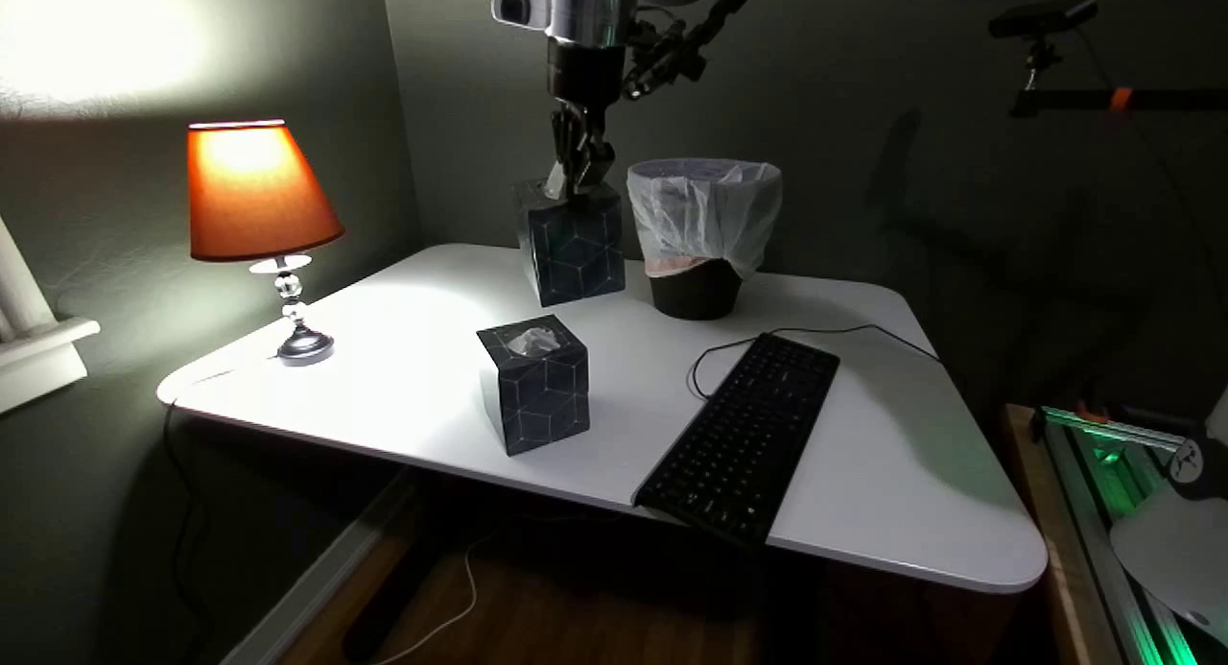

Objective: Stack the tissue boxes together.

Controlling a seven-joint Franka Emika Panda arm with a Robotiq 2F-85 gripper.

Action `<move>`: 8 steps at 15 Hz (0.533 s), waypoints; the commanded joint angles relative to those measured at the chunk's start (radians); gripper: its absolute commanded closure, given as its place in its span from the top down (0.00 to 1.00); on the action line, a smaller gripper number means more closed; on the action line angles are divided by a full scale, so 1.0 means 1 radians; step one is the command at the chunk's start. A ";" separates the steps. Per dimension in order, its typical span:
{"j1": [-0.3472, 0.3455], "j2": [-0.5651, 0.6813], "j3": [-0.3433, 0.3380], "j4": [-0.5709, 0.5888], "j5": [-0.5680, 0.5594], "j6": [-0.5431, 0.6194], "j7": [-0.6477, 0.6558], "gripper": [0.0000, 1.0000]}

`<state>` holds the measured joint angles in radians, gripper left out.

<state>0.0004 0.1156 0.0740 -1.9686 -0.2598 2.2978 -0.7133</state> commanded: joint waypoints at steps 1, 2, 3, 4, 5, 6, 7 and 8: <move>0.003 -0.069 0.005 -0.088 0.074 0.034 -0.114 0.02; 0.004 -0.075 0.005 -0.095 0.093 0.033 -0.140 0.02; 0.006 -0.078 0.006 -0.102 0.111 0.033 -0.166 0.02; 0.008 -0.081 0.006 -0.108 0.130 0.035 -0.190 0.02; 0.011 -0.084 0.006 -0.112 0.149 0.031 -0.217 0.02; 0.013 -0.084 0.007 -0.114 0.162 0.029 -0.237 0.02; 0.016 -0.085 0.007 -0.116 0.172 0.029 -0.255 0.02; 0.018 -0.087 0.007 -0.119 0.180 0.028 -0.272 0.02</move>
<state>0.0103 0.0637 0.0813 -2.0449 -0.1226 2.3051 -0.9180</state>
